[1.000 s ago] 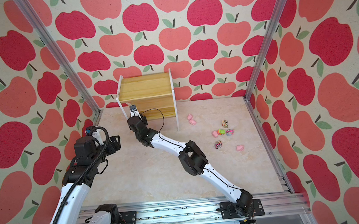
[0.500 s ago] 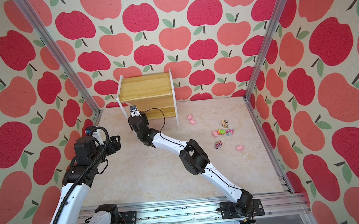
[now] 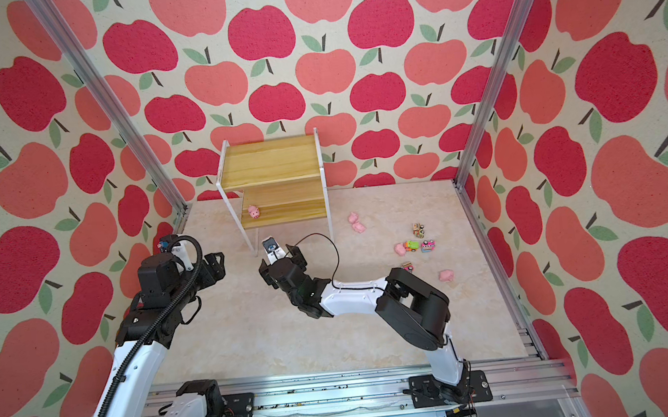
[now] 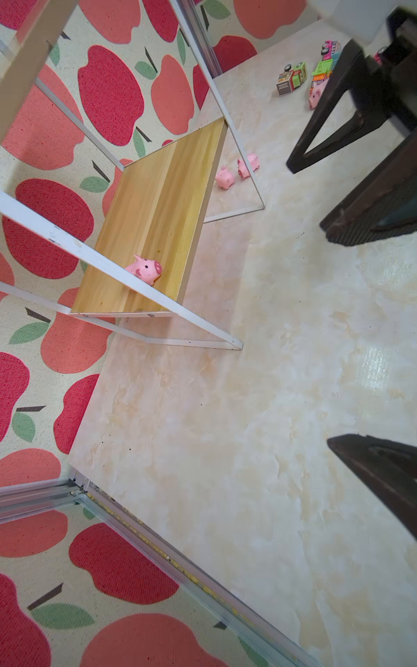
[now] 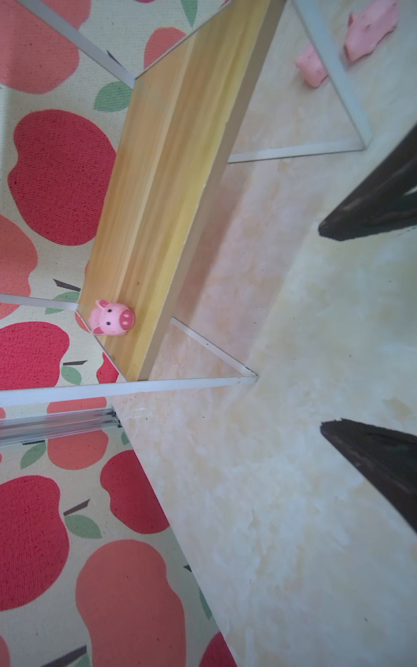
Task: Place and organize the plastic toys onto the shelf
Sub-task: 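Move the right gripper back toward the cluster of toy trucks and pigs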
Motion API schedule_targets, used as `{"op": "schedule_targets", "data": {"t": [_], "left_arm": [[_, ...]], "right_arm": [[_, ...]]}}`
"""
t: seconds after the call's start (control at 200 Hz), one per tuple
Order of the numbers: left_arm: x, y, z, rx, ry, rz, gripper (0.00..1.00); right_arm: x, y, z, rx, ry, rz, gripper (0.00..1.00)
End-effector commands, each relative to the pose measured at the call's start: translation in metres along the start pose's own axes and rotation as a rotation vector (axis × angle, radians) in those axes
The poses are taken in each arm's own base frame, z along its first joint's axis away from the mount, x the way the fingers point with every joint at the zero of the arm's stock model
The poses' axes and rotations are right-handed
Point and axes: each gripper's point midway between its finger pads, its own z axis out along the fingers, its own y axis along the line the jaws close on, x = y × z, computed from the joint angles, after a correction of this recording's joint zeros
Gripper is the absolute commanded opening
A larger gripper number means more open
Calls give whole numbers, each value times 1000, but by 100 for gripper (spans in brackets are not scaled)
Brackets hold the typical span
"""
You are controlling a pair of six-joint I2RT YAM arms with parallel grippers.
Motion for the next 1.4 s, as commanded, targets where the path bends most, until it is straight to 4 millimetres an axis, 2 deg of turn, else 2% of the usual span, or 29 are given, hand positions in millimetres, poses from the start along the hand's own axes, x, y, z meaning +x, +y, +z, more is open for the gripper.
{"op": "schedule_targets", "data": {"t": [0.0,0.095,0.235,0.44,0.53,0.64,0.75,0.961,1.161,1.396], "left_arm": [[7,-2,1,11,25,3,85],[13,-11,0,31,37,36,85],[26,-39,-2,104,57,133,84],[59,-93,-4,299,140,268,84],[76,-112,-5,370,192,318,84],[92,-124,-6,407,242,372,84],[101,-132,-7,437,274,397,84],[105,-138,-10,468,289,398,84],[104,-139,-12,476,286,399,84],[104,-138,-11,469,284,406,84]], "right_arm": [[34,-25,-32,1,91,64,81],[64,-52,-64,45,179,80,80],[85,-104,-97,127,258,200,77],[101,-193,-113,318,371,362,73],[105,-220,-114,348,392,444,70],[108,-252,-121,439,431,492,68],[116,-276,-124,479,472,551,67],[137,-313,-126,565,529,671,64],[155,-329,-111,616,551,818,69],[158,-345,-90,697,494,942,73]]}}
